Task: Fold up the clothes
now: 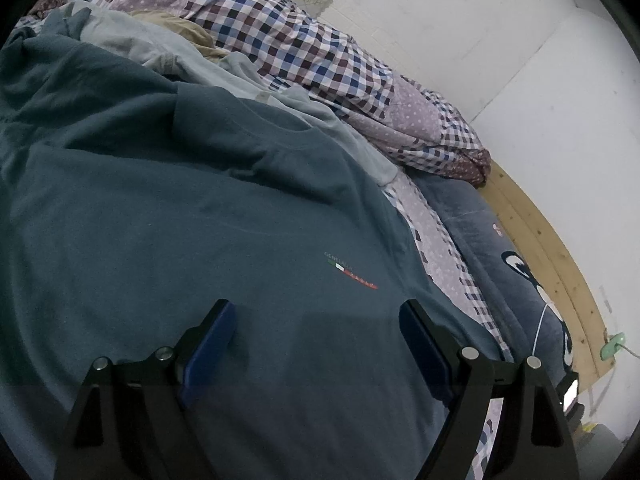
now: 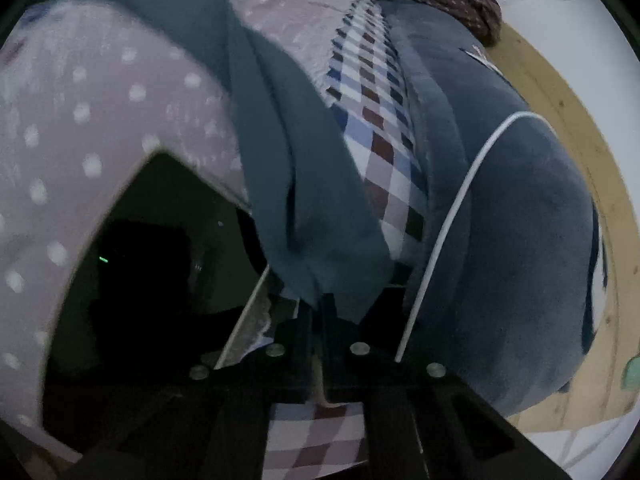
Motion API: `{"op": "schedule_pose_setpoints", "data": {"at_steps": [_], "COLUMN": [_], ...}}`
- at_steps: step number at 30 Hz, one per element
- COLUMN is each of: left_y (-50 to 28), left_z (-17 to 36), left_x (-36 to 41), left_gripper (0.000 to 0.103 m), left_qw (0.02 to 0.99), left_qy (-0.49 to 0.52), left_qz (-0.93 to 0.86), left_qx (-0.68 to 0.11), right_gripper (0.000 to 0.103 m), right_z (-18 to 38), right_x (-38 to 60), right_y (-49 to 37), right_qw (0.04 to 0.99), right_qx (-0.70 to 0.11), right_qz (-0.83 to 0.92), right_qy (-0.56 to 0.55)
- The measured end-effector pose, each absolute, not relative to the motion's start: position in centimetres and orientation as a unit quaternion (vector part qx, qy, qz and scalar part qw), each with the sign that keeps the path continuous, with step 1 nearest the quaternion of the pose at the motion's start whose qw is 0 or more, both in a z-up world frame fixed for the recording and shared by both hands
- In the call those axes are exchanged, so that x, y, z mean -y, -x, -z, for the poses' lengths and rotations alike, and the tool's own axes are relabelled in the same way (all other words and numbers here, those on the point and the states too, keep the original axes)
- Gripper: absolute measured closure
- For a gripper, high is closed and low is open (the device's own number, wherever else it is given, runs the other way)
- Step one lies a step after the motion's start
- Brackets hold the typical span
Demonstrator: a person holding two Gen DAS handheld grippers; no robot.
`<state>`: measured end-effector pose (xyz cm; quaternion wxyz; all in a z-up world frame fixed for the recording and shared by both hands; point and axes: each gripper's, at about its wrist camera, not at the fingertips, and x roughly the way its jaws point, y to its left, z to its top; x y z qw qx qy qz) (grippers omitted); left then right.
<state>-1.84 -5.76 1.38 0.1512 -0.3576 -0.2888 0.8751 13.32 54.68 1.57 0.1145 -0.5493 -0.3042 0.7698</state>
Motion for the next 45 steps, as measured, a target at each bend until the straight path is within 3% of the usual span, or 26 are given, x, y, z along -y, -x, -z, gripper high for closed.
{"op": "schedule_pose_setpoints", "data": {"at_steps": [18, 27, 36, 45], "left_y": [0.8, -1.0, -4.7, -4.2], "left_z": [-3.6, -7.3, -12.2, -11.1], "left_x": [6.5, 7.7, 10.1, 10.3], "left_gripper": [0.016, 0.016, 0.016, 0.017], "left_qw": [0.227, 0.360, 0.454, 0.331], "left_qy": [0.334, 0.280, 0.213, 0.262], "left_qz": [-0.847, -0.806, -0.804, -0.883], "left_qx": [0.345, 0.377, 0.320, 0.207], "right_gripper": [0.103, 0.103, 0.102, 0.102], "right_z": [-21.7, -29.2, -25.5, -21.5], "right_x": [-40.9, -24.6, -10.1, -3.0], "right_y": [-15.7, -11.8, -4.5, -0.4], "right_qw": [-0.051, -0.166, -0.232, -0.267], "right_qx": [0.066, 0.088, 0.135, 0.150], "right_qz": [-0.872, -0.881, -0.850, -0.824], "right_qy": [0.482, 0.433, 0.453, 0.477]}}
